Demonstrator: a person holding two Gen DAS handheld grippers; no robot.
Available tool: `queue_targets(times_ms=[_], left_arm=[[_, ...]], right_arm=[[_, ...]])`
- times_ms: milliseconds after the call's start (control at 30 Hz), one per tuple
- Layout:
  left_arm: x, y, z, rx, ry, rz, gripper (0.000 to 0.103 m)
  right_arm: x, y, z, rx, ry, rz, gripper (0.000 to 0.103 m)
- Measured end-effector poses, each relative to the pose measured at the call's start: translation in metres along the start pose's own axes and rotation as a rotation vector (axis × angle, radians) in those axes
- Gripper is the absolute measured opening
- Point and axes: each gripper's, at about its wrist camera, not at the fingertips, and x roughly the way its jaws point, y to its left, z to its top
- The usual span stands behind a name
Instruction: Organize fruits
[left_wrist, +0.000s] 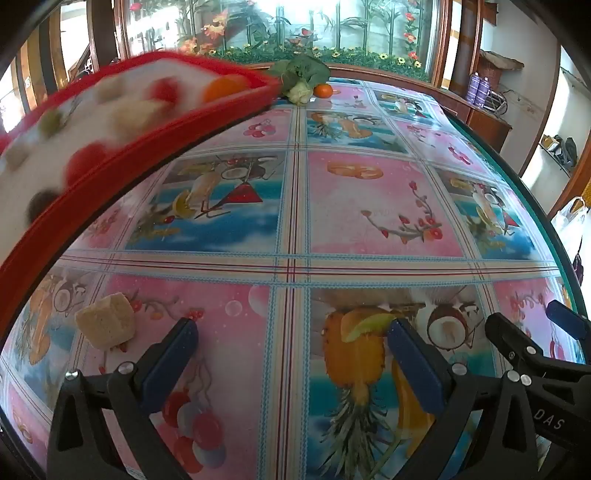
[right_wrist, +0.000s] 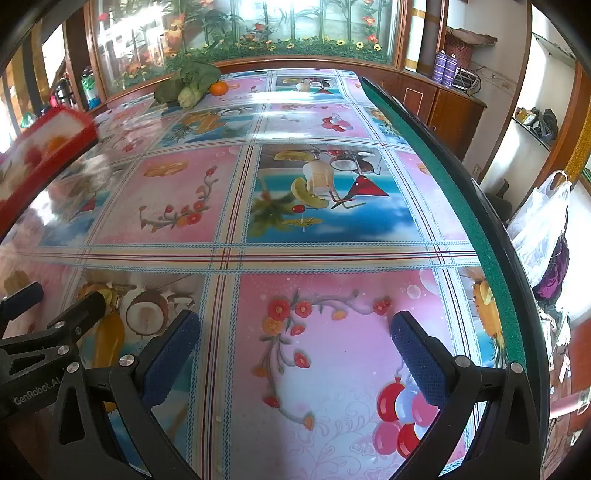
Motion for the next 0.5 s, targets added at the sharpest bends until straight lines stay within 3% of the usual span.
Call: queue_targets(times_ms=[500], left_arm=[[-0.0001,-0.0001,0.0000,0.000,-0.002,0.000,0.103]], right_arm=[[0.0009,0.0004,0.0008,0.001,-0.001,0.001,0.103]])
